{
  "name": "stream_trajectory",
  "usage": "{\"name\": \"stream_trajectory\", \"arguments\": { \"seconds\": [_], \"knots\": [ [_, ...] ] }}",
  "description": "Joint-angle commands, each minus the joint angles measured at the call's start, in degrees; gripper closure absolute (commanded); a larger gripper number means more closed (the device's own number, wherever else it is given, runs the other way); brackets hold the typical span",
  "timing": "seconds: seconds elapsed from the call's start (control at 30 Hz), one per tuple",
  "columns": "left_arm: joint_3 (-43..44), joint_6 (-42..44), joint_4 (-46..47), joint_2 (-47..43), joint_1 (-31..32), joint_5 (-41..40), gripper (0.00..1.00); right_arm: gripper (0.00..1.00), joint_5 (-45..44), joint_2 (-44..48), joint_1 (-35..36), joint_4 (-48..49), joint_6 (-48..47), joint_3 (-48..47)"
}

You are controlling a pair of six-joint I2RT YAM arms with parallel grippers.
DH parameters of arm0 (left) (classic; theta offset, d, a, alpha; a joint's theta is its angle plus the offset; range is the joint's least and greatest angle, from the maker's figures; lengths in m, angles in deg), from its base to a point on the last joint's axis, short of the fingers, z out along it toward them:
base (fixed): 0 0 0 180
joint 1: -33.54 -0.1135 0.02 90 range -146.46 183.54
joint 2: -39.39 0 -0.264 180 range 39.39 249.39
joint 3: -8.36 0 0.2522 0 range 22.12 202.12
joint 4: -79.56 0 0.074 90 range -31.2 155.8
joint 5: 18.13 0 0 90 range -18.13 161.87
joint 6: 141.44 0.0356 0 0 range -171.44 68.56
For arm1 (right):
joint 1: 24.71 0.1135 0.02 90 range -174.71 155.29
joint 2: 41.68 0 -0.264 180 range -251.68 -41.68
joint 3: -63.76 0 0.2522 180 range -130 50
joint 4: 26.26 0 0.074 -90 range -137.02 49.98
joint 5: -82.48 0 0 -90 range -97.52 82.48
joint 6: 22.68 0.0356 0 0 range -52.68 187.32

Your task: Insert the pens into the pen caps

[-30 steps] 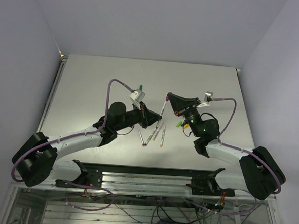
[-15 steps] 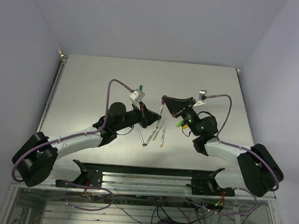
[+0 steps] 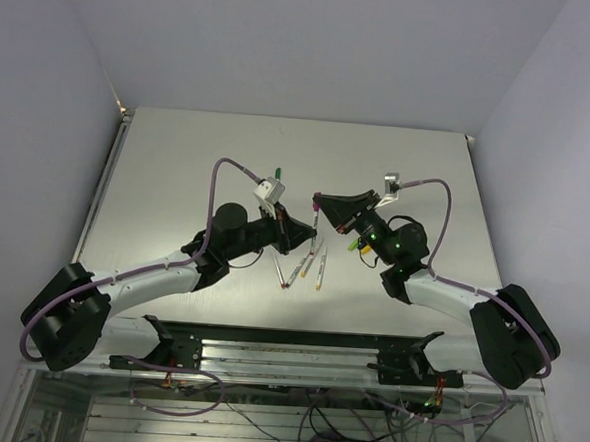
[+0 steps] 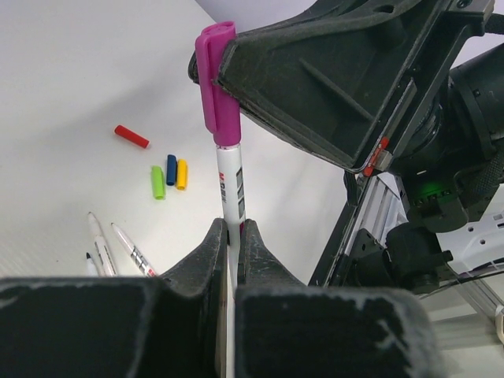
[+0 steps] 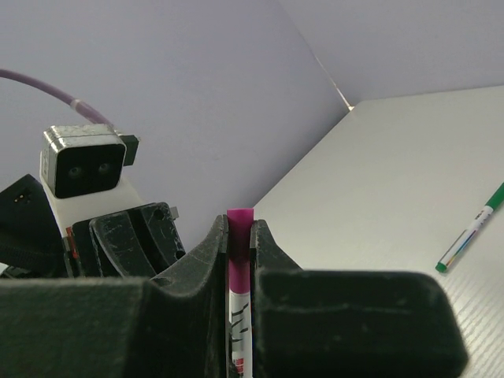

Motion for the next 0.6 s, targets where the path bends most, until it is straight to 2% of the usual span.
{"name": "stream_trajectory", "arguments": {
  "seconds": [0.0,0.57],
  "knots": [
    [1.59,1.09,10.57,-3.48,-0.69,-0.64,0.93,1.00,6.07,0.33,0.73,-11.21,-2.28,-0.33],
    [3.93,1.64,13.13,-5.41,-4.68,-1.67,0.93,1.00,10.06,-4.31,1.85,-10.03,-0.86,1.75]
  ]
}}
